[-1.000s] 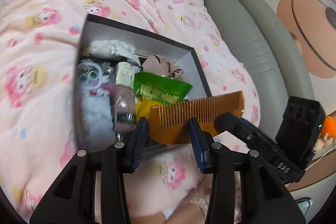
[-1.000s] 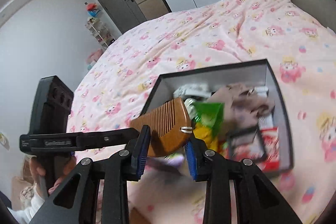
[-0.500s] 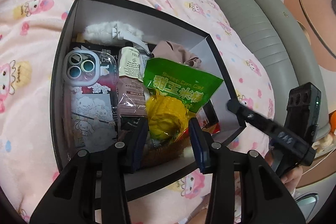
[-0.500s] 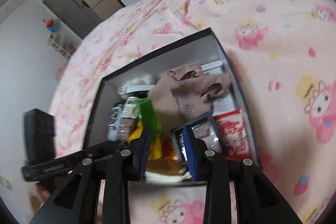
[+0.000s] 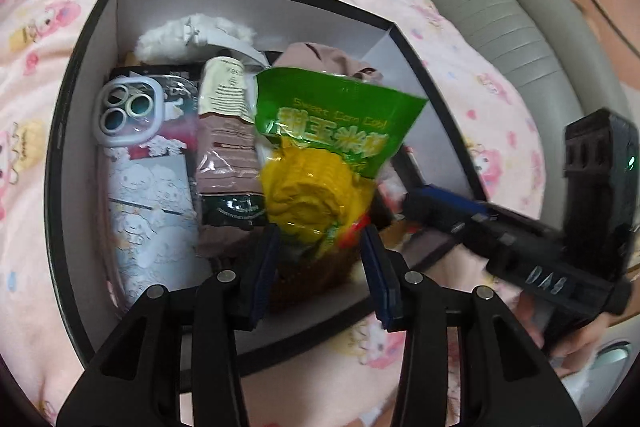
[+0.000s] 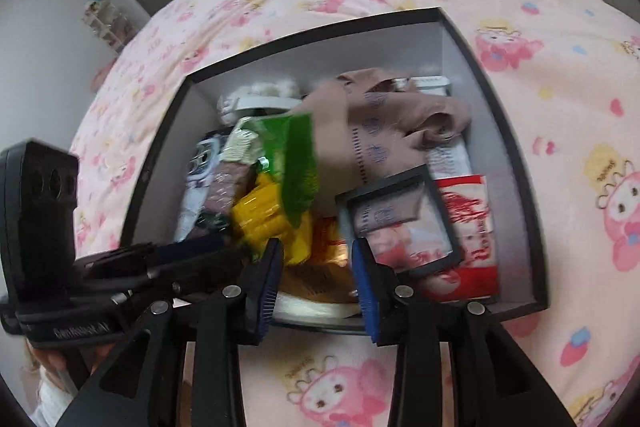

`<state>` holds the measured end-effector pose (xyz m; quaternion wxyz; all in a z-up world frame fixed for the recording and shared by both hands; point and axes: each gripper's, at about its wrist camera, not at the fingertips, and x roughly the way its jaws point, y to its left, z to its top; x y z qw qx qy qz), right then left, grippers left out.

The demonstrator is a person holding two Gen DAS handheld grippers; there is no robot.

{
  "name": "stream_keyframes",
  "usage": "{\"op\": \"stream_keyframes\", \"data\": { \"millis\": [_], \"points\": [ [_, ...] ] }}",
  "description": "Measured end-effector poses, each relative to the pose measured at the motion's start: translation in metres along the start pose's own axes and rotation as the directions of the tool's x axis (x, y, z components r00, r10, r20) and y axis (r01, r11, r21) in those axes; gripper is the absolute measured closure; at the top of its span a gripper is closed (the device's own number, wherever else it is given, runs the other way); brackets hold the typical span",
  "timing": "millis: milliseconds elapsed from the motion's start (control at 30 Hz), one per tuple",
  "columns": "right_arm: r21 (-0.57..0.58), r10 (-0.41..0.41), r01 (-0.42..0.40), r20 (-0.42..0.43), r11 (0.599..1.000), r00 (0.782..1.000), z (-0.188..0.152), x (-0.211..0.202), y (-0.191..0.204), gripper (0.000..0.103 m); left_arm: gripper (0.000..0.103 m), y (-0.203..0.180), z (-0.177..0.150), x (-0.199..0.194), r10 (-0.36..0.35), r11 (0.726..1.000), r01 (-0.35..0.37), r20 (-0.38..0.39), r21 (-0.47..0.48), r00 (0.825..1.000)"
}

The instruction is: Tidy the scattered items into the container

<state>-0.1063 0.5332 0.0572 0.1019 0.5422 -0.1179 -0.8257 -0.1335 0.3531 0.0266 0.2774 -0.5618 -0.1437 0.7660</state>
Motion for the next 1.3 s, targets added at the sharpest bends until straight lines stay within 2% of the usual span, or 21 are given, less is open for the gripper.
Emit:
{"op": "stream_keyframes", "data": {
  "millis": [100,200,267,333,367,433,467,500,533,567,600,633,700,800,833,900,1000,1067,1200,1300],
  "points": [
    [0.044,-0.044,0.042,0.041,0.998,0.998,0.001,-0.011,-0.009,0.072,0.062,-0.004,-0.003,-0.009,0.025,1.0,-0.026,0.061,0.012,0.998],
    [-0.016,-0.133,0.136,0.13,0.991,0.983,-0.003,-0.028,0.0,0.068,0.057,-0.016,-0.008,-0.021,0.109,0.991,-0.119,0.157,0.054,0.981],
    [-0.044,-0.147,0.156,0.157,0.987,0.977,-0.005,-0.03,0.006,0.068,0.056,-0.023,-0.01,-0.027,0.213,0.97,-0.234,0.237,0.065,0.948],
    [-0.034,-0.164,0.174,0.199,0.984,0.966,-0.005,-0.033,0.005,0.067,0.056,-0.032,-0.009,-0.038,0.272,0.951,-0.304,0.299,0.063,0.915],
    [-0.039,-0.191,0.206,0.236,0.978,0.953,-0.005,-0.039,0.007,0.067,0.056,-0.038,-0.008,-0.046,0.286,0.945,-0.321,0.322,0.061,0.903],
    [-0.054,-0.223,0.251,0.308,0.967,0.925,-0.009,-0.061,0.013,0.067,0.04,-0.055,-0.009,-0.072,0.296,0.934,-0.351,0.4,0.071,0.867],
    [-0.056,-0.216,0.251,0.352,0.966,0.911,-0.011,-0.077,0.017,0.061,0.024,-0.065,-0.013,-0.087,0.304,0.923,-0.378,0.455,0.079,0.837],
    [-0.059,-0.201,0.241,0.382,0.969,0.902,-0.011,-0.09,0.02,0.055,0.012,-0.071,-0.016,-0.098,0.309,0.914,-0.397,0.49,0.083,0.815],
    [-0.06,-0.189,0.234,0.411,0.97,0.892,-0.012,-0.102,0.025,0.043,0.007,-0.079,-0.022,-0.113,0.316,0.905,-0.418,0.533,0.08,0.785],
    [-0.059,-0.198,0.248,0.443,0.967,0.874,-0.014,-0.115,0.034,0.033,0.005,-0.084,-0.026,-0.123,0.319,0.901,-0.427,0.556,0.072,0.767],
    [-0.058,-0.212,0.269,0.466,0.961,0.859,-0.018,-0.126,0.04,0.03,0.001,-0.09,-0.03,-0.134,0.321,0.9,-0.43,0.568,0.065,0.758],
    [-0.057,-0.23,0.293,0.486,0.955,0.843,-0.022,-0.135,0.048,0.024,0.001,-0.095,-0.033,-0.145,0.325,0.9,-0.432,0.57,0.059,0.755],
    [-0.035,-0.27,0.332,0.505,0.943,0.82,-0.029,-0.151,0.061,0.022,0.001,-0.102,-0.039,-0.166,0.334,0.899,-0.435,0.572,0.045,0.749],
    [-0.018,-0.279,0.336,0.516,0.942,0.81,-0.041,-0.172,0.075,0.022,0.001,-0.11,-0.056,-0.191,0.355,0.896,-0.444,0.592,0.006,0.724],
    [-0.022,-0.27,0.328,0.519,0.944,0.811,-0.046,-0.178,0.077,0.022,0.001,-0.113,-0.064,-0.199,0.356,0.897,-0.442,0.6,-0.003,0.717],
    [-0.041,-0.254,0.321,0.522,0.946,0.814,-0.059,-0.19,0.085,0.022,0.001,-0.118,-0.08,-0.21,0.348,0.901,-0.433,0.607,-0.007,0.715],
    [-0.063,-0.243,0.321,0.522,0.945,0.817,-0.084,-0.201,0.094,0.022,0.001,-0.119,-0.107,-0.222,0.346,0.907,-0.422,0.597,-0.013,0.724],
    [-0.071,-0.228,0.306,0.514,0.949,0.827,-0.103,-0.203,0.096,0.022,0.001,-0.12,-0.122,-0.223,0.358,0.901,-0.434,0.593,-0.016,0.721],
    [-0.036,-0.261,0.321,0.501,0.946,0.825,-0.132,-0.199,0.091,0.022,0.001,-0.119,-0.149,-0.219,0.396,0.871,-0.491,0.61,-0.012,0.687],
    [-0.019,-0.27,0.316,0.471,0.949,0.84,-0.143,-0.194,0.084,0.022,0.001,-0.12,-0.156,-0.214,0.399,0.867,-0.499,0.596,0.003,0.697]
  ]
}}
